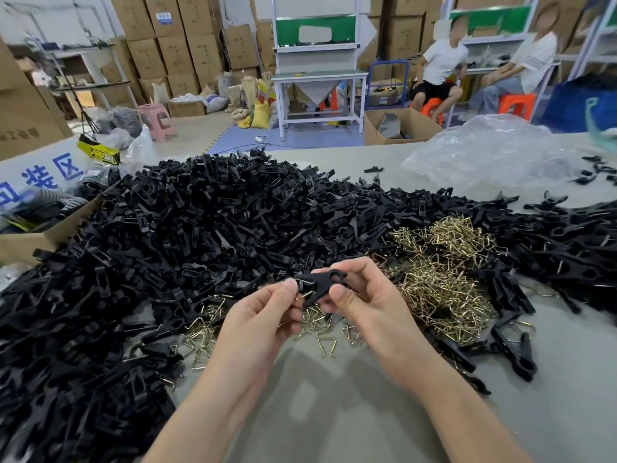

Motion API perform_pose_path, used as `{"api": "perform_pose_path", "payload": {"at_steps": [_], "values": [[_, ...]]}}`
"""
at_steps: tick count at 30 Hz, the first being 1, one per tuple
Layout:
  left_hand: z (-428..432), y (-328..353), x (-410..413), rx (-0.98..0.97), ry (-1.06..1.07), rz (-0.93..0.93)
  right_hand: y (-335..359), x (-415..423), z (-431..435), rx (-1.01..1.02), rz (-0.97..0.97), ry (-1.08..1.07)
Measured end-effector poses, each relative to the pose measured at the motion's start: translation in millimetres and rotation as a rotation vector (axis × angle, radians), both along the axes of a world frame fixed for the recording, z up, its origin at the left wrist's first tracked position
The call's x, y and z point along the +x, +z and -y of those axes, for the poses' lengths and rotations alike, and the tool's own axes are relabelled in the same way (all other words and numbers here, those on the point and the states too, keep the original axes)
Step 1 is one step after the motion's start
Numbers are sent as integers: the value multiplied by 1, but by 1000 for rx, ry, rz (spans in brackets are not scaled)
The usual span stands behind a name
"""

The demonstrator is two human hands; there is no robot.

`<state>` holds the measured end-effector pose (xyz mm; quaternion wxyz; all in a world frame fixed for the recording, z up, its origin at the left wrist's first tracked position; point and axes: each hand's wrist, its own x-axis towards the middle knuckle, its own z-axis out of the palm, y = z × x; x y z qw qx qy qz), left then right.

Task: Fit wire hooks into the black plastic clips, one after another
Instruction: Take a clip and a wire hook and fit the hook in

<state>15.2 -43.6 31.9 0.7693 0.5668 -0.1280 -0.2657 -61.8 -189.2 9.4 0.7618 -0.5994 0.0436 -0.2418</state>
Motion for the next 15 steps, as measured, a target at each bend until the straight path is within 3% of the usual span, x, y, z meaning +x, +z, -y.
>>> {"api": "perform_pose_path", "payload": {"at_steps": [15], "values": [[4, -3, -2, 5, 41, -133, 4, 2, -6, -90, 0, -19]]}}
